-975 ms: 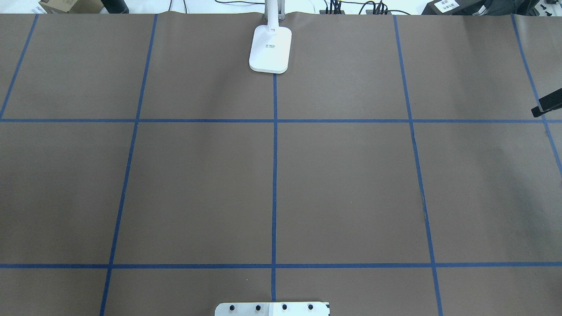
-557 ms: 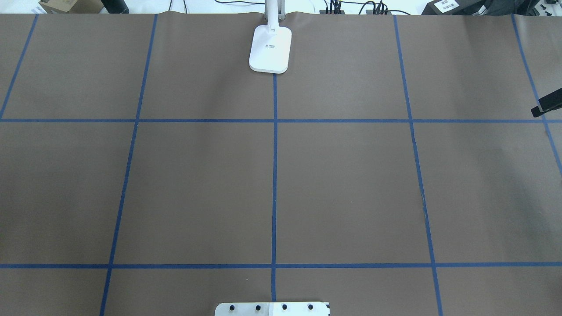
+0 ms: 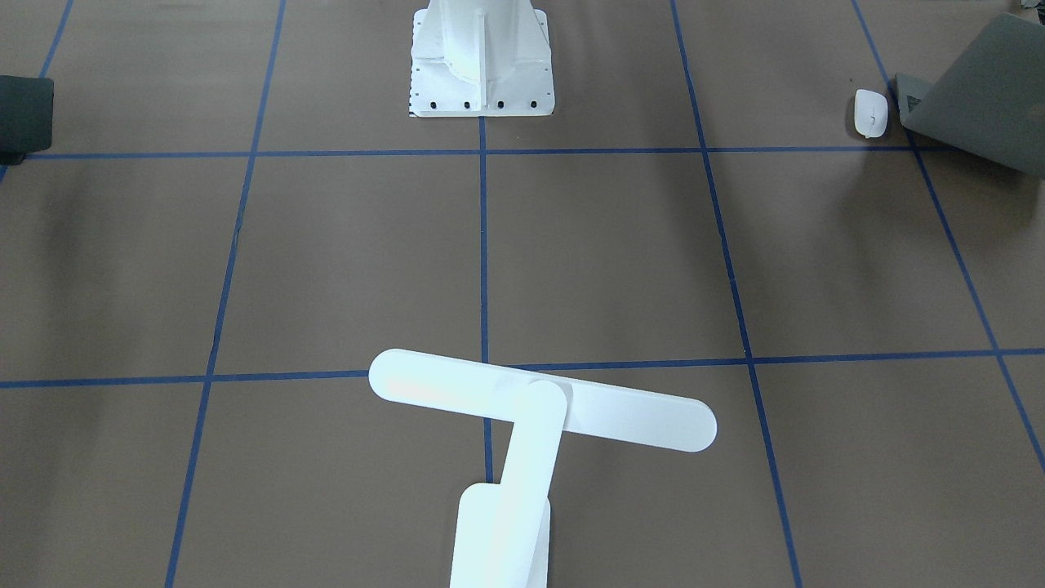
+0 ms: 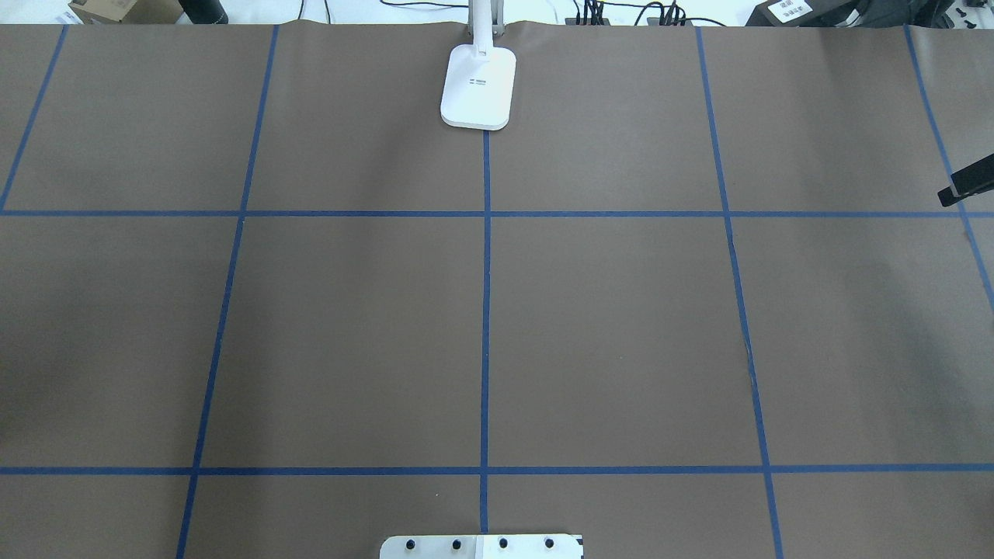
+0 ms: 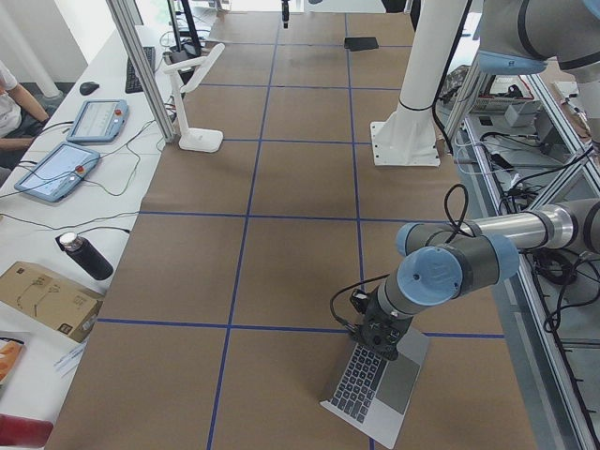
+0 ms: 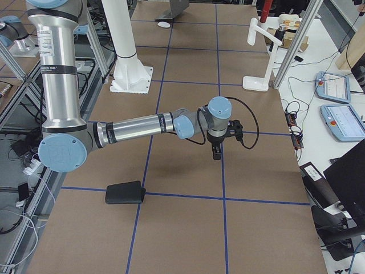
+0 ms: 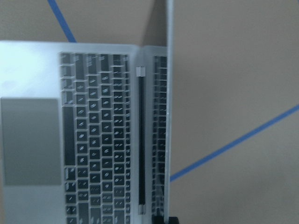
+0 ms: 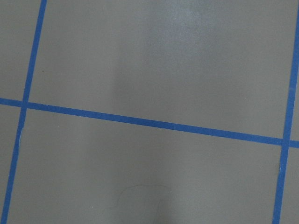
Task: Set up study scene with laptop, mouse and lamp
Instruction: 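Carry the open silver laptop with the left gripper toward the table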
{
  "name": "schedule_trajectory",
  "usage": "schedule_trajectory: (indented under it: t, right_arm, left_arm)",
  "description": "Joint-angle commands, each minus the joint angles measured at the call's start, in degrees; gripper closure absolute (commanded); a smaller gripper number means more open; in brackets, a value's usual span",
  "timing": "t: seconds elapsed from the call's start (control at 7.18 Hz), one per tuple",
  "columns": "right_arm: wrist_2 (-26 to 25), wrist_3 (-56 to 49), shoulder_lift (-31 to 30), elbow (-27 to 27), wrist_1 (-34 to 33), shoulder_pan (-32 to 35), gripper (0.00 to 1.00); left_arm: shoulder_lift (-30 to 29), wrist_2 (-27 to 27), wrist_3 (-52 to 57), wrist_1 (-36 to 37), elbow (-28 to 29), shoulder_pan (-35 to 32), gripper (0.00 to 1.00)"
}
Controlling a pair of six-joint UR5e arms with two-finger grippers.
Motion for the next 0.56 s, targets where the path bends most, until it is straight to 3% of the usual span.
schedule_trajectory:
  t: [0.0, 0.42]
  right_arm:
    - [0.01, 0.08, 0.31, -0.2, -0.16, -0.48, 0.01]
    - [-0.16, 0.08, 0.49, -0.64, -0.07, -0.48, 0.01]
  left_arm:
    - [-6.13, 0.03, -0.11, 0.37, -0.54, -0.03, 1.0]
    - [-20.35, -1.02, -10.6, 0.11, -0.71, 2.59, 1.0]
